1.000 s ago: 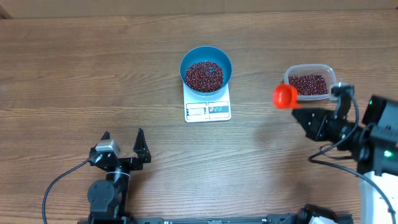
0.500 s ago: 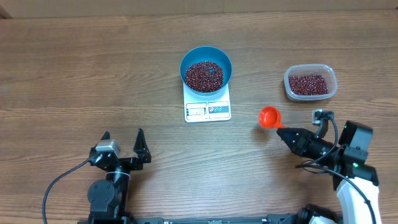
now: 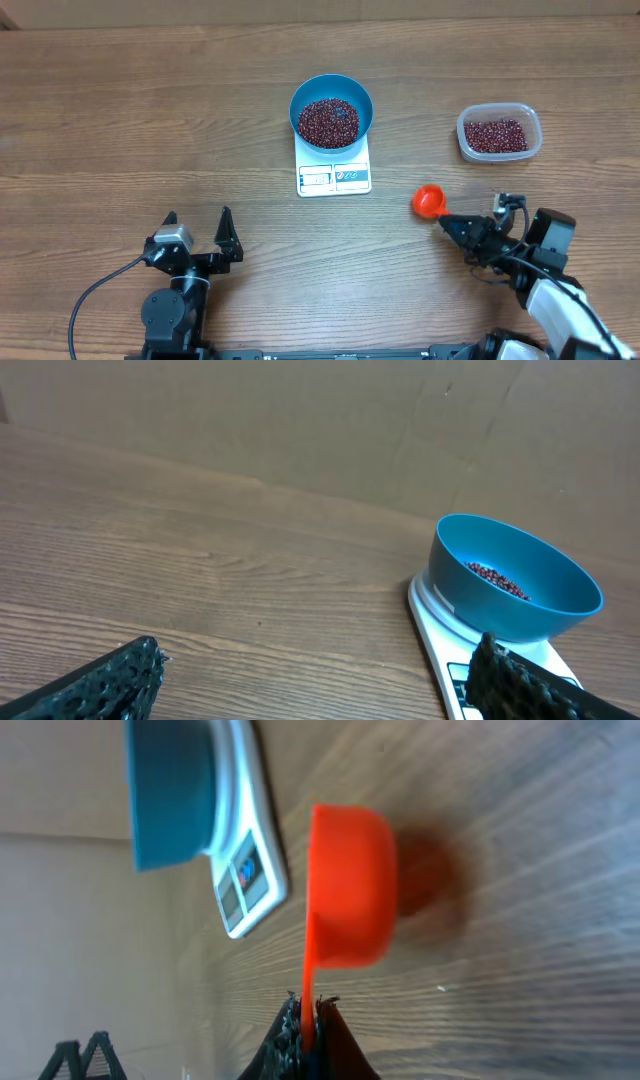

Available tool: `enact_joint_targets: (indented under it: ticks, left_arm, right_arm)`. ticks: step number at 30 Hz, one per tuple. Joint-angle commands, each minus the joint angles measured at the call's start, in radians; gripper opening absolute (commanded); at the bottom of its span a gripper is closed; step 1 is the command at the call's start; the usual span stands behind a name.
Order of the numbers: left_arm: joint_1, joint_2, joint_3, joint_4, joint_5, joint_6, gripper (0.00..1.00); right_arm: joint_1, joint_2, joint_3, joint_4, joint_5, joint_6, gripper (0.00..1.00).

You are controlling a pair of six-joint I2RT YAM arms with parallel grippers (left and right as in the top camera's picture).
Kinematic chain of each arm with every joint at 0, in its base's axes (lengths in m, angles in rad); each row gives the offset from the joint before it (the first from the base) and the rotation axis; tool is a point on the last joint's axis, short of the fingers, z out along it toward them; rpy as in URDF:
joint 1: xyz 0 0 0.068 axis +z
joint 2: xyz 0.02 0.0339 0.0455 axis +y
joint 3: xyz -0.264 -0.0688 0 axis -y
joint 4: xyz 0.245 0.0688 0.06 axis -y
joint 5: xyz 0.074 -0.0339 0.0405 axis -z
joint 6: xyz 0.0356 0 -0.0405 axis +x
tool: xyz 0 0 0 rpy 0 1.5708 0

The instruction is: Scoop item into bowl and weigh 150g on scale

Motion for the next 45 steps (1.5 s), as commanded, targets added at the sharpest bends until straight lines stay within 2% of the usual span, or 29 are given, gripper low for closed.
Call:
enact_joint_targets:
  ticks: [1,4,6,9,10,13,14,22,33,40,45]
  left_arm:
    - [0.008,-0.012,-0.008,0.004,-0.006,-0.006,1.0]
    - [0.008,-0.012,-0.008,0.004,-0.006,-0.006,1.0]
    - [0.008,-0.012,-0.008,0.004,-0.006,-0.006,1.0]
    - [0.008,-0.012,-0.008,0.004,-0.006,-0.006,1.0]
    - [0.008,-0.012,-0.008,0.004,-0.006,-0.006,1.0]
    - [0.008,-0.012,-0.008,0.004,-0.006,-0.006,1.0]
    - [0.008,-0.012,-0.008,0.005,-0.006,-0.006,1.0]
    - [0.008,-0.012,-0.008,0.004,-0.006,-0.006,0.99]
    - [0.008,-0.012,-0.008,0.004,-0.006,-0.006,1.0]
    - [0.007,-0.012,-0.008,0.005,-0.006,-0.006,1.0]
    - [0.007,-0.012,-0.008,0.005,-0.006,-0.006,1.0]
  right_arm:
    - [-0.002,0.069,-0.009,0.013,0.012,0.027,0.04]
    - [-0.002,0.107,-0.009,0.013,0.033,0.026,0.07]
    - [-0.002,0.116,-0.009,0.013,0.058,0.026,0.19]
    - [-0.002,0.116,-0.008,0.017,0.076,0.026,0.32]
    - [-0.002,0.116,-0.008,0.018,0.087,0.026,0.41]
    - [-0.002,0.116,-0.007,0.018,0.141,0.025,0.9]
    - [-0.003,0.116,-0.005,0.018,0.163,0.021,1.0]
    - [-0.003,0.108,0.072,-0.006,0.288,0.011,1.0]
    - [-0.002,-0.007,0.349,-0.385,0.696,0.01,1.0]
    - [-0.002,-0.129,0.497,-0.516,0.683,-0.012,1.0]
    - [-0.002,-0.218,0.536,-0.489,0.541,-0.011,1.0]
